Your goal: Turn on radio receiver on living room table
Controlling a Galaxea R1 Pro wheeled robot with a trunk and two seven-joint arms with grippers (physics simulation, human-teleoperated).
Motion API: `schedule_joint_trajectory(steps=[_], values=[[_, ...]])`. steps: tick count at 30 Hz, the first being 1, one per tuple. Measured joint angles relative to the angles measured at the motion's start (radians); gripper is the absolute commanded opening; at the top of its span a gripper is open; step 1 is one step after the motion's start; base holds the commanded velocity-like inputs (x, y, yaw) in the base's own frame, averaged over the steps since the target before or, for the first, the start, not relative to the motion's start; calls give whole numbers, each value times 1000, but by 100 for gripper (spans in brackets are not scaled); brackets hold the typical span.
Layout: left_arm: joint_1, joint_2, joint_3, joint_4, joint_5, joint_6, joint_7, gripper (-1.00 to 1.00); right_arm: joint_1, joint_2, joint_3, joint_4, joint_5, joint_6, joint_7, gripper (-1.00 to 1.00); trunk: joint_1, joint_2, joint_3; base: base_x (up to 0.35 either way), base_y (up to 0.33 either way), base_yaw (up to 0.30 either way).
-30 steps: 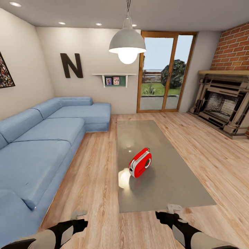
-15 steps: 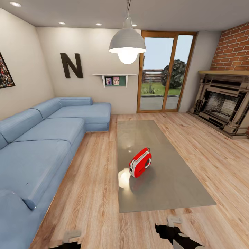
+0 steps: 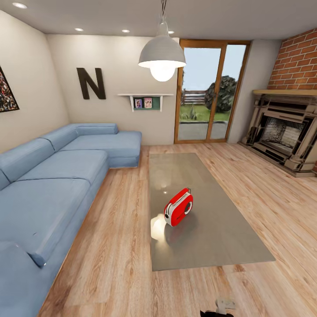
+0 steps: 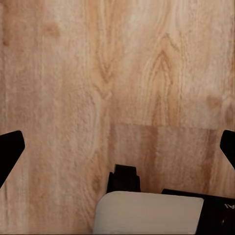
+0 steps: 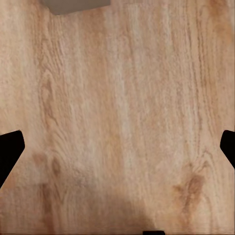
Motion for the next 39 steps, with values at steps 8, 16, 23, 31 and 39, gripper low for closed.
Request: schedule_joint_trajectory(steps=[8, 16, 23, 31, 39], values=[[83, -1, 0, 3, 3, 9, 3, 100, 56, -1, 0, 2, 0, 8, -11, 100, 0, 0, 0, 0, 0, 0], [144, -1, 0, 4, 4, 15, 6, 100, 96, -3, 0, 2, 0, 58, -16, 100, 0, 0, 0, 0, 0, 0], [158, -3, 0, 4, 3, 15, 8, 100, 106, -6, -1, 2, 0, 116, -23, 100, 0, 0, 0, 0, 0, 0], [159, -29, 0, 2, 4, 15, 9, 100, 108, -4, 0, 1, 0, 125, -67, 100, 0, 0, 0, 0, 0, 0], [159, -37, 1, 1, 5, 15, 9, 100, 108, -2, 0, 1, 0, 125, -71, 100, 0, 0, 0, 67, -135, 0]])
